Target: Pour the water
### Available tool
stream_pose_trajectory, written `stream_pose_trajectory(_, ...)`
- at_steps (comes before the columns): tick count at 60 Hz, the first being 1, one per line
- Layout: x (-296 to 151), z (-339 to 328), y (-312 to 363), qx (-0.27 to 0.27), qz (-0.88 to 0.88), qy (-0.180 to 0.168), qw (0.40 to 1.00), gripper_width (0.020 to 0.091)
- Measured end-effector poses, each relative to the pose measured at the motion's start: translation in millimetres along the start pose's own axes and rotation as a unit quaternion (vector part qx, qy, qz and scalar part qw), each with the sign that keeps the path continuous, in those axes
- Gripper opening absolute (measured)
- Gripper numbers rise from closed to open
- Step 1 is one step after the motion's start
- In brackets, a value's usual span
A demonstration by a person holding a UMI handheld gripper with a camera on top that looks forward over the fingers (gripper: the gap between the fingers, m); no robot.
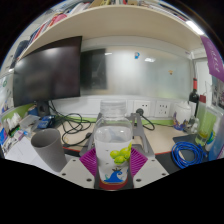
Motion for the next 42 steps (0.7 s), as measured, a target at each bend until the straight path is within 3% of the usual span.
stream_pose_trajectory(11, 1, -2, 2, 0.009, -0.006, -0.004, 1.0, 0.0496)
stream_pose_trajectory(15, 5, -3, 1, 0.012, -0.01, 0.011, 1.0, 0.0526)
stream_pose_trajectory(25, 22, -19, 1, 0.025, 0.005, 0.055, 0.998, 0.0782)
stream_pose_trajectory(42, 22, -129, 35, 0.068, 0.001, 0.114, 0.991, 0.0791)
Point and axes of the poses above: the point between the fingertips, and its own axes, seen from behind it with the camera up: y to the left, x down, z forward, the way the camera looks, the point moved 7 cm from there along -z, backward, against the way the camera looks, and after that the axes turned 4 degrees about y, right-handed, at the moved point
